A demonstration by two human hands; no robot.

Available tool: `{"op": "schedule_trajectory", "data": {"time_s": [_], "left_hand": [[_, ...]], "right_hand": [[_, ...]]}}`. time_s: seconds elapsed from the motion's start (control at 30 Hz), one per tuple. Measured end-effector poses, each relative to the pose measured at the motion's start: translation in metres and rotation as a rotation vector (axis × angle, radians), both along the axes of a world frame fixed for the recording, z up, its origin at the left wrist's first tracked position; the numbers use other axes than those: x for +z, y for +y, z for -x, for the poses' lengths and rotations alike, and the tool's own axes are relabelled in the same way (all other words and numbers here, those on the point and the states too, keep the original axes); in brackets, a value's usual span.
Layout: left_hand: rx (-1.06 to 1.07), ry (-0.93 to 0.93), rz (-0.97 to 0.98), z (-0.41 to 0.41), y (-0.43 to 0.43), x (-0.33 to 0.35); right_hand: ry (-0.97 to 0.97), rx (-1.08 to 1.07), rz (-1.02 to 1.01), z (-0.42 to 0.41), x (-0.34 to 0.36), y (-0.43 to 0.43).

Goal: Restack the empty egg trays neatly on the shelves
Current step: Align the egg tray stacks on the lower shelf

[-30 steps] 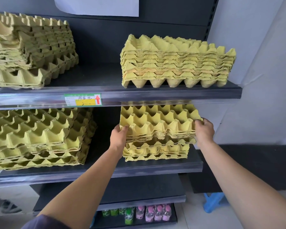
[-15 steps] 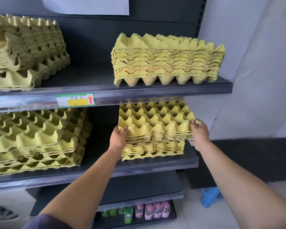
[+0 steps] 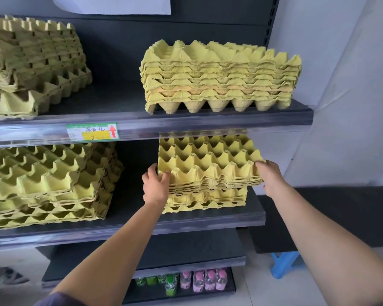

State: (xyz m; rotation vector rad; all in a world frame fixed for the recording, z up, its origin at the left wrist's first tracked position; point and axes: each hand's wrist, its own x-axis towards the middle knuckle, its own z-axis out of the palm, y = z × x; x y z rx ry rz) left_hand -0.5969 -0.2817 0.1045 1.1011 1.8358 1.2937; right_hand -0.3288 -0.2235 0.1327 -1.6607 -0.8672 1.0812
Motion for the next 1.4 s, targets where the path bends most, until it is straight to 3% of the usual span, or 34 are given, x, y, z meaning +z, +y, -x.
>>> {"op": "schedule_trajectory", "data": {"time_s": [0.1, 0.2, 0.43, 0.57, 0.67, 0.83, 1.0, 1.27, 1.4], "left_hand": [[0.088, 0.485, -0.075, -0.011, -0.011, 0.007], [-0.004, 0.846, -0.252, -0.029, -0.017, 0.008], [-0.336, 1.313, -0.27, -0.093, -0.011, 0.022], [-0.46, 1.372, -0.123, -0.145, 0.004, 0.034], [-0.405, 1.359, -0.07, -0.171, 0.012, 0.036], [-0.314, 1.387, -0.092, -0.183, 0.02, 0.049], [-0.356, 1.461, -0.117, -0.181, 0.013, 0.044], [-0.362, 1.541, -0.127, -0.161, -0.003, 0.04], [-0.422, 1.593, -0.115, -0.149, -0.009, 0.042]], "right_hand": [[-0.01, 0.018, -0.005, -0.004, 0.003, 0.002], [0.031, 0.063, 0.004, -0.007, 0.002, 0.001], [0.106, 0.211, 0.044, -0.022, 0.007, 0.0], [0.17, 0.272, 0.11, -0.027, 0.012, 0.005], [0.164, 0.331, 0.125, -0.03, 0.017, 0.015], [0.226, 0.44, 0.136, -0.036, 0.024, 0.022], [0.461, 0.441, 0.205, -0.042, 0.021, 0.031], [0.302, 0.501, 0.238, -0.023, 0.027, 0.044], [0.324, 0.435, 0.172, -0.014, 0.024, 0.038]]}}
